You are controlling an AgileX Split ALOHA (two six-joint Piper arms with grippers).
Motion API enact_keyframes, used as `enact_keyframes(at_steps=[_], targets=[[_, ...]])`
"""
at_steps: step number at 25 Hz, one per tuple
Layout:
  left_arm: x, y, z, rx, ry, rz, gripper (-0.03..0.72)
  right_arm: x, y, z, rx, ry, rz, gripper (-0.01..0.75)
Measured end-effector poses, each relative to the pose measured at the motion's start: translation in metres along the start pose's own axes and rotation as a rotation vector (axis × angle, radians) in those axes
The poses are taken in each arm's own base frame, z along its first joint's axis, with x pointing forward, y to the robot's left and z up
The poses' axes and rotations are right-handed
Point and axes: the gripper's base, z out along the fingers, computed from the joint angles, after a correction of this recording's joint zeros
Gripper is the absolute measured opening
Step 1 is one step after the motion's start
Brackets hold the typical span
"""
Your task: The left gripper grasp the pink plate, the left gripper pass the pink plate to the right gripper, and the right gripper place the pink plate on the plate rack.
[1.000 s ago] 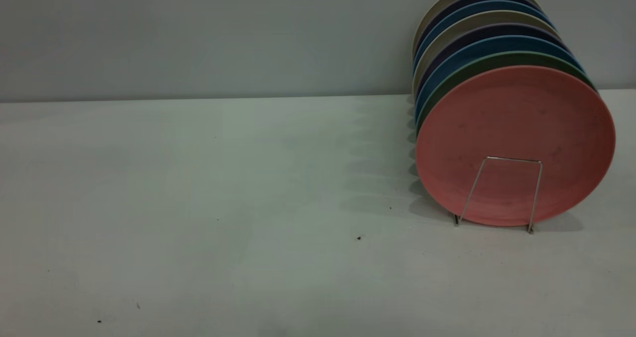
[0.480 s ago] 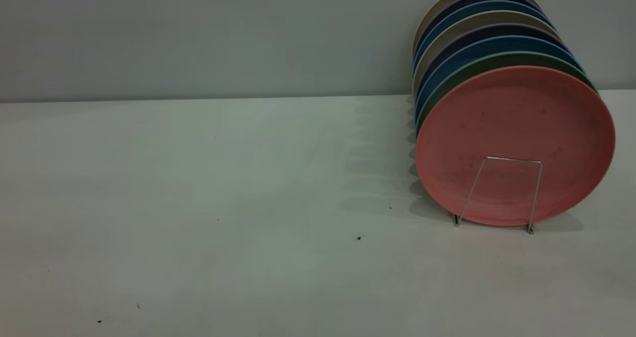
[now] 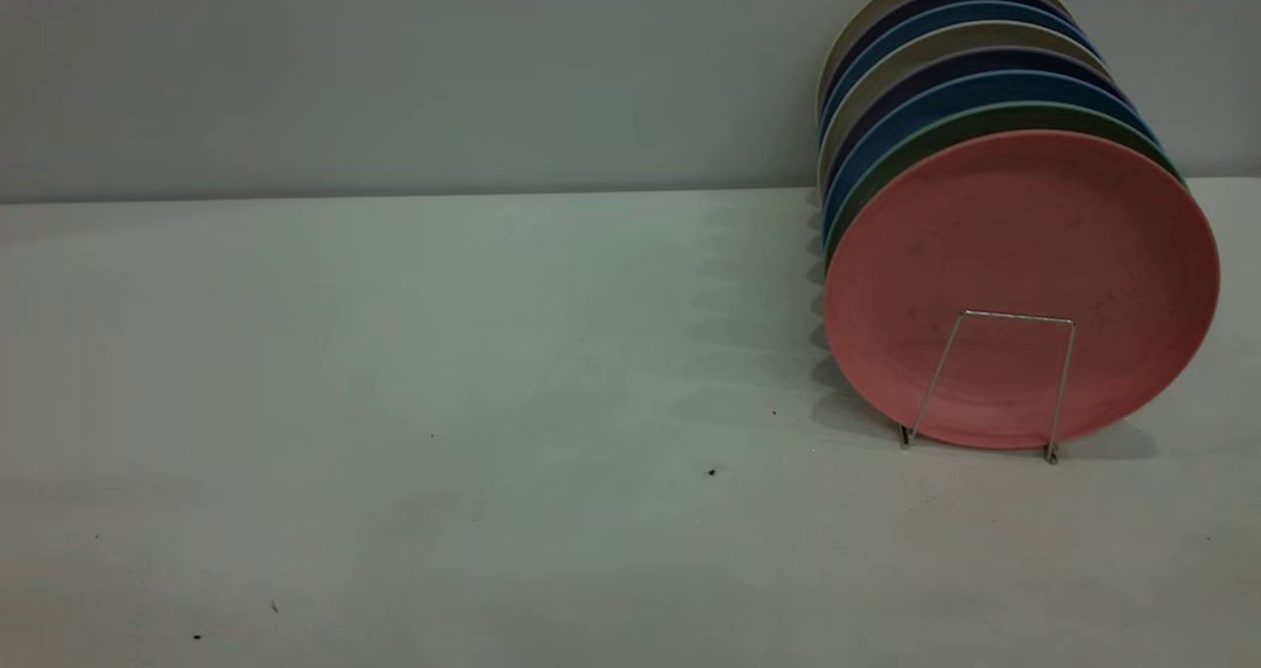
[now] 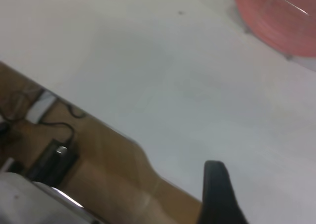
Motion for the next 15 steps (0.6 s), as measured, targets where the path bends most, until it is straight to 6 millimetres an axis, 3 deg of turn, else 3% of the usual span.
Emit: enact_keyframes(at_steps=[5, 10, 15], targets=[[0.013, 0.003, 0.005, -0.047, -0.005, 0.010, 0.404, 0.005, -0.010, 0.000, 0.114, 0.025, 0.048, 0.500], [0.026, 0.003, 0.017, -0.062, 0.045, -0.005, 0.404, 0.020, -0.015, 0.013, 0.127, 0.091, 0.080, 0.500], [0.027, 0.003, 0.019, -0.062, 0.052, -0.007, 0.404, 0.032, -0.014, 0.010, 0.176, 0.000, 0.112, 0.500]])
